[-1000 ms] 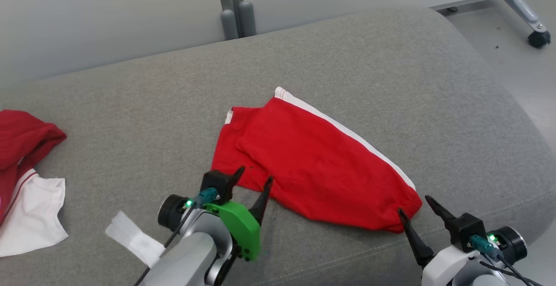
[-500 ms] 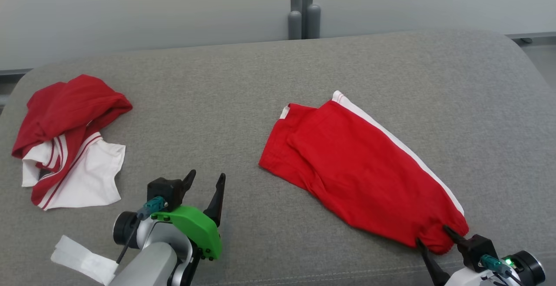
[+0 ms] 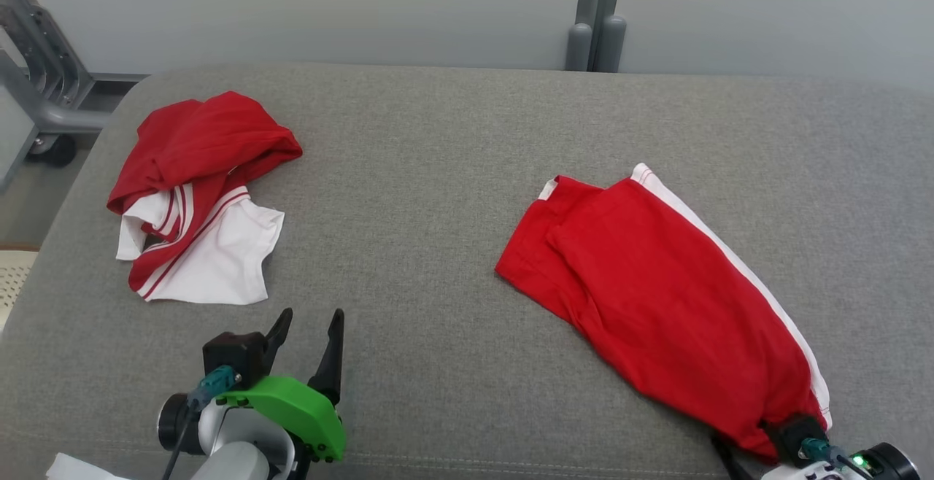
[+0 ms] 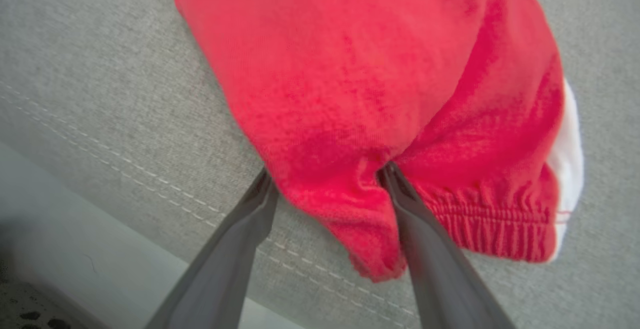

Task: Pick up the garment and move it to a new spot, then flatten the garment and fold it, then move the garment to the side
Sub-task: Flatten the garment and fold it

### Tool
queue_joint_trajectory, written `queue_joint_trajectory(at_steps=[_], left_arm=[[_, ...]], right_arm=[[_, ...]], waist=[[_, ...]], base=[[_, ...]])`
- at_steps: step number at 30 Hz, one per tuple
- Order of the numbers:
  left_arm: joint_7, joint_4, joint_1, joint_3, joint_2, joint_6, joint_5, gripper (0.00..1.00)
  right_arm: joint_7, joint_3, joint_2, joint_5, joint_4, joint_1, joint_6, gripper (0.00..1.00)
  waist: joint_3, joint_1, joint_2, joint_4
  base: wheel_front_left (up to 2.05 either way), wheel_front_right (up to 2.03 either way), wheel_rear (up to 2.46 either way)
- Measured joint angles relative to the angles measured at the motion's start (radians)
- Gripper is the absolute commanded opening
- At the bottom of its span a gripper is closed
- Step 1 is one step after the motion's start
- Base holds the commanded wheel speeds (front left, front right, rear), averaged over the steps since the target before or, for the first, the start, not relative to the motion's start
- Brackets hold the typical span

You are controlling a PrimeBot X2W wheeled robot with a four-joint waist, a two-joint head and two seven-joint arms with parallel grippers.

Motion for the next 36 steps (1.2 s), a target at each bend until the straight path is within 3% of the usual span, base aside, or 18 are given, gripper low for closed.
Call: queue_joint_trajectory(at_steps=[1, 2, 8, 19, 28, 36], left_arm=[[0.0, -0.007, 0.005, 0.003, 0.001, 0.0, 0.003, 1.0], [0.0, -0.012, 0.008, 0.005, 0.001, 0.001, 0.005, 1.0], [0.0, -0.041, 0.038, 0.045, 0.006, 0.001, 0.028, 1.0], [0.0, -0.08, 0.067, 0.058, 0.006, 0.001, 0.066, 1.0], [0.0, -0.108, 0.065, 0.024, -0.016, 0.001, 0.09, 1.0], [0.002, -0.112, 0.019, -0.017, -0.073, 0.001, 0.106, 1.0]], right_arm=[[0.002, -0.002, 0.0, 0.004, 0.005, -0.004, 0.001, 0.25], [0.006, -0.006, 0.002, 0.016, 0.008, -0.008, 0.001, 0.0], [0.024, 0.026, 0.027, 0.081, 0.018, -0.045, 0.001, 0.0], [0.055, 0.277, 0.217, 0.347, -0.095, -0.093, 0.001, 0.0], [0.141, 0.292, 0.194, 0.421, -0.119, -0.351, 0.001, 0.0], [0.253, 0.327, 0.196, 0.454, -0.003, -0.498, 0.001, 0.0]], waist=[[0.0, 0.0, 0.0, 0.005], [0.001, 0.0, 0.0, 0.01], [-0.003, 0.0, 0.0, 0.027], [-0.009, 0.0, 0.0, 0.054], [0.015, 0.0, 0.0, 0.102], [0.039, 0.0, 0.0, 0.199]], base=[[0.0, 0.0, 0.0], [0.0, 0.0, 0.0], [0.0, 0.0, 0.0], [0.0, 0.0, 0.0], [0.0, 0.0, 0.0], [0.0, 0.0, 0.0]])
